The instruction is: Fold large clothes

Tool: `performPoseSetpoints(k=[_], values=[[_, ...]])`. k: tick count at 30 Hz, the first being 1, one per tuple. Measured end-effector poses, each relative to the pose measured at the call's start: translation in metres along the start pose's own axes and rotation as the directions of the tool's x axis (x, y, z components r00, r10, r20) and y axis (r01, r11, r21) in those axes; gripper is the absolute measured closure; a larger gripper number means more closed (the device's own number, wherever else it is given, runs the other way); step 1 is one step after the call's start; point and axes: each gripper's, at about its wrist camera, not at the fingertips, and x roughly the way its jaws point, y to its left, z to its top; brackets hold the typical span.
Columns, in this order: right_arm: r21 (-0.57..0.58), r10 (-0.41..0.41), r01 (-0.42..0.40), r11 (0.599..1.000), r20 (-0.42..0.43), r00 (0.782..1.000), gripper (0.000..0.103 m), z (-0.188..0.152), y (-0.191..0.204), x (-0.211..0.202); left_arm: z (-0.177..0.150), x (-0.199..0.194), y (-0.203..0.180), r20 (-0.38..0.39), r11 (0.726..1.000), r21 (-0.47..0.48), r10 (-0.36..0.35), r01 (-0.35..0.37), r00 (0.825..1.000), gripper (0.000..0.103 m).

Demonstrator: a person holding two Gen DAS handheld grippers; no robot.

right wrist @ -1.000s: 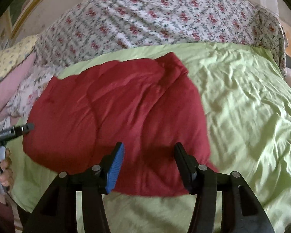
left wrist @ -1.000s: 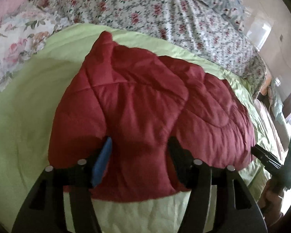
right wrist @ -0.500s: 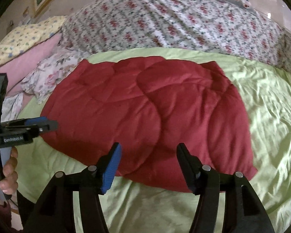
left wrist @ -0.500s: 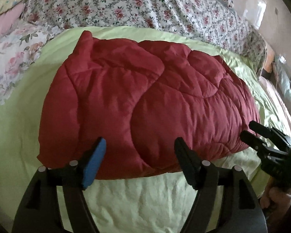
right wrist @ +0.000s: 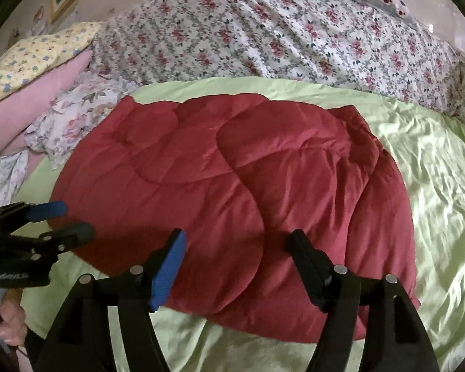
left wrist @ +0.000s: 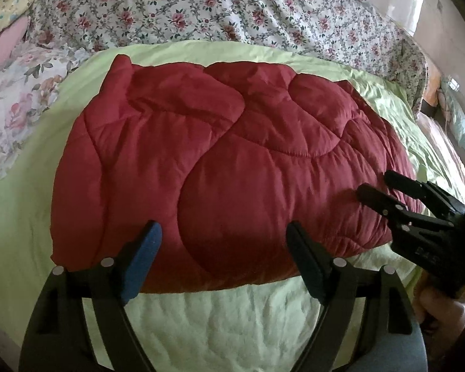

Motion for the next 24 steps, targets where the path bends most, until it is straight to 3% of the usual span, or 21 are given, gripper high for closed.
performPoseSetpoints(k=[10, 15, 24], values=[[0.034, -0.012, 0.013, 0.999, -0.045, 0.999, 0.030, 0.005, -0.008, 0.022, 0.020, 0.026, -0.003, -0.023, 0.999, 0.018, 0.048, -0.048, 0.999, 0.019], [0.058, -0.005, 0.008, 0.998, -0.047, 0.999, 0.030, 0.004, -0.016, 0.031, 0.025, 0.058, 0.007, -0.041, 0.999, 0.003, 0.042, -0.042, 0.998, 0.005], [0.073, 0.005, -0.003, 0.997, -0.025, 1.000, 0.030, 0.020, -0.025, 0.031, 0.029, 0.076, 0.008, -0.031, 0.999, -0.007, 0.052, -0.052, 0.998, 0.000]])
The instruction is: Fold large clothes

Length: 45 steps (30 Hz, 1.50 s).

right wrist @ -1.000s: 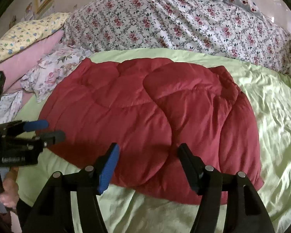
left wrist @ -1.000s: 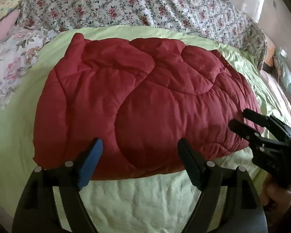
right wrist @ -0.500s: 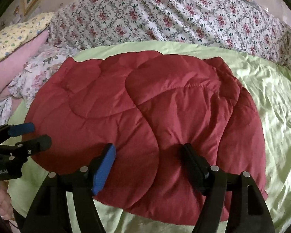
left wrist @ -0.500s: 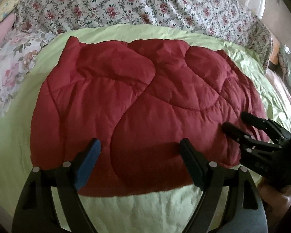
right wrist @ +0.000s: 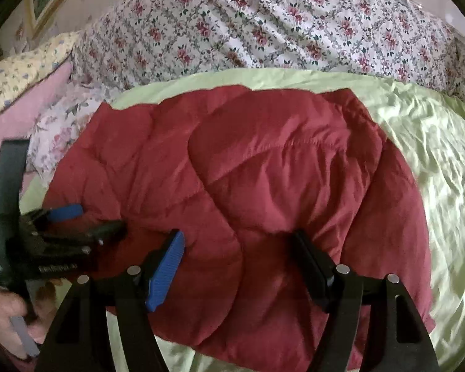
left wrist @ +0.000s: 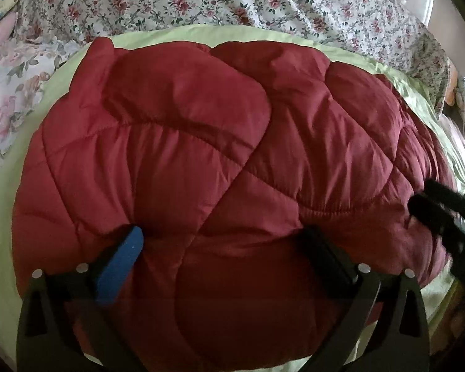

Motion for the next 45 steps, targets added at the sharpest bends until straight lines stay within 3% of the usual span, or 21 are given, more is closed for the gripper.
performPoseSetpoints(k=[9, 17, 21, 27, 32, 35, 45], values=[[0.048, -0.066, 0.067, 0.997, -0.025, 0.998, 0.032, 0.028, -0.031, 0.037, 0.007, -0.004, 0.002, -0.007, 1.000, 0.015, -0.002, 0.002, 1.000, 0.000], [0.089, -0.040, 0.043, 0.995, -0.029, 0.999, 0.032, 0.029, -0.038, 0.043, 0.031, -0.012, 0.034, 0.025, 0.999, -0.042, 0.026, -0.025, 0.999, 0.003], [0.103, -0.024, 0.026, 0.994, -0.025, 0.999, 0.032, 0.028, -0.041, 0.043, 0.050, 0.002, 0.065, 0.015, 0.992, -0.118, 0.034, -0.032, 0.999, 0.004], [0.121, -0.007, 0.010, 0.993, -0.018, 1.000, 0.032, 0.028, -0.044, 0.044, 0.064, 0.036, 0.089, -0.043, 0.986, -0.156, 0.045, -0.051, 0.998, 0.001], [0.126, -0.062, 0.059, 0.990, 0.016, 0.998, 0.036, 0.037, -0.044, 0.033, 0.068, 0.046, 0.091, -0.059, 0.986, -0.154, 0.058, -0.067, 0.997, 0.000], [0.135, -0.076, 0.076, 0.988, -0.007, 0.997, 0.036, 0.043, -0.052, 0.040, 0.067, 0.048, 0.092, -0.056, 0.985, -0.158, 0.053, -0.061, 0.997, 0.000], [0.223, -0.061, 0.068, 0.972, -0.041, 0.997, 0.036, 0.039, -0.076, 0.058, 0.065, 0.037, 0.089, -0.050, 0.986, -0.158, 0.054, -0.061, 0.997, 0.000]])
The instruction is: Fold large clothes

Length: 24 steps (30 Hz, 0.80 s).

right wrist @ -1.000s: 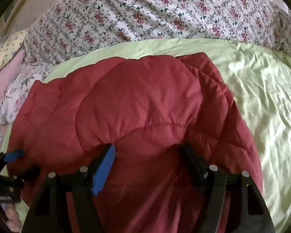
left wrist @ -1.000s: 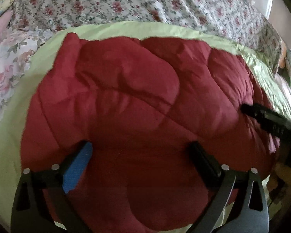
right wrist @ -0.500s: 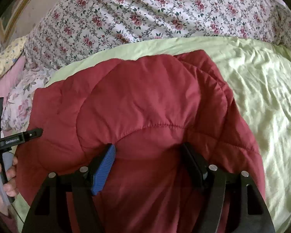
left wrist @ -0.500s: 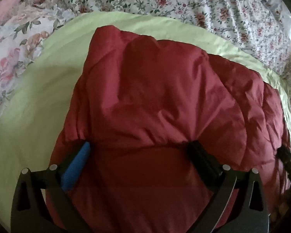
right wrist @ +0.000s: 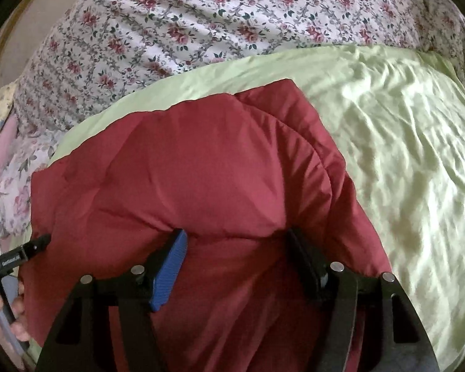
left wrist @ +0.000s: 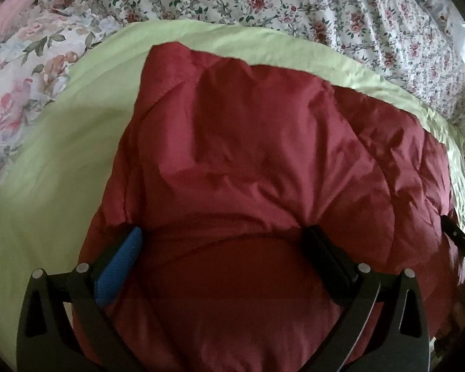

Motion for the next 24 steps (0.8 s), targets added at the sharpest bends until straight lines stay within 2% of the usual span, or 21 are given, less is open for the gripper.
performPoseSetpoints(k=[8, 11, 15, 19, 21, 24], values=[[-0.007, -0.001, 0.001, 1.000, 0.004, 1.000, 0.036, 0.000, 0.000, -0.001, -0.038, -0.064, -0.001, 0.056, 0.998, -0.013, -0.058, 0.059, 0.997, 0.000], [-0.007, -0.002, 0.002, 1.000, 0.008, 1.000, 0.036, 0.000, 0.000, -0.002, -0.058, -0.087, -0.006, 0.064, 0.993, -0.019, -0.117, 0.118, 0.991, 0.000], [-0.011, -0.012, 0.012, 1.000, 0.021, 1.000, 0.036, -0.003, 0.002, -0.009, -0.079, -0.093, -0.023, 0.036, 0.995, 0.013, -0.097, 0.097, 0.995, 0.000], [-0.010, 0.001, 0.000, 1.000, 0.045, 0.999, 0.033, -0.016, 0.008, -0.037, -0.092, -0.083, -0.034, -0.001, 0.998, 0.030, -0.061, 0.061, 0.998, 0.000], [-0.030, 0.025, -0.023, 0.999, 0.066, 0.998, 0.030, -0.027, 0.014, -0.057, -0.097, -0.078, -0.038, 0.001, 0.999, 0.047, -0.024, 0.024, 1.000, 0.000], [-0.065, 0.061, -0.056, 0.996, 0.081, 0.995, 0.026, -0.046, 0.023, -0.080, -0.100, -0.075, -0.041, 0.007, 0.999, 0.054, -0.007, 0.007, 1.000, 0.000]])
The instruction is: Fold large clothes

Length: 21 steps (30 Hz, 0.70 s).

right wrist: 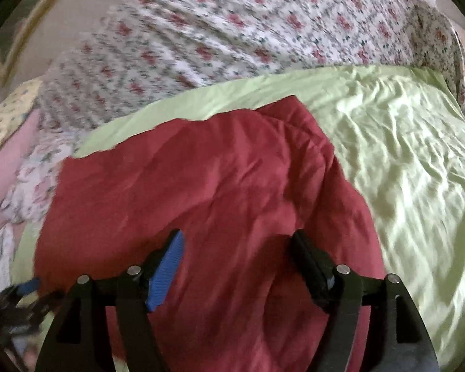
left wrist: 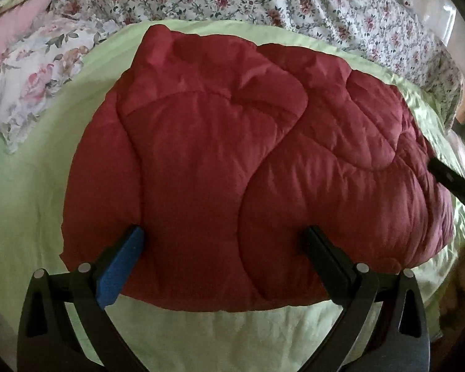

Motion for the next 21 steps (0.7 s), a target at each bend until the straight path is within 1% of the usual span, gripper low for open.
performPoseSetpoints(k=[2, 7, 11, 13, 16, 19, 21], values=[[-0.032, 0.021, -0.021, 0.999, 0.002, 1.000, 0.024, -0.013, 0.011, -0.011, -0.002, 0.001, -0.001, 0.003, 1.000, 0.002, 0.003, -0.003, 1.000, 0.000], [-0.086, 0.042, -0.041, 0.995, 0.009, 0.999, 0.023, -0.035, 0.035, -0.018, -0.006, 0.003, -0.003, 0.016, 1.000, 0.014, 0.017, -0.017, 1.000, 0.000], [-0.146, 0.004, -0.003, 0.989, 0.000, 1.000, 0.023, -0.037, 0.046, -0.007, -0.007, 0.004, -0.003, 0.019, 1.000, 0.012, 0.014, -0.015, 1.000, 0.000], [-0.147, -0.031, 0.029, 0.989, -0.006, 1.000, 0.023, -0.034, 0.043, 0.001, -0.008, 0.004, -0.003, 0.022, 1.000, 0.014, 0.014, -0.014, 1.000, 0.000], [-0.110, -0.078, 0.077, 0.991, -0.006, 0.997, 0.024, -0.029, 0.025, 0.015, -0.008, 0.003, -0.003, 0.028, 1.000, 0.019, 0.013, -0.014, 1.000, 0.000], [-0.062, -0.077, 0.076, 0.995, -0.011, 0.997, 0.023, -0.027, 0.009, 0.022, -0.008, 0.003, -0.003, 0.034, 1.000, 0.024, 0.013, -0.014, 0.999, 0.000], [-0.064, -0.084, 0.083, 0.994, -0.010, 0.996, 0.023, -0.027, 0.009, 0.023, -0.009, 0.003, -0.002, 0.038, 1.000, 0.026, 0.015, -0.016, 0.999, 0.000]])
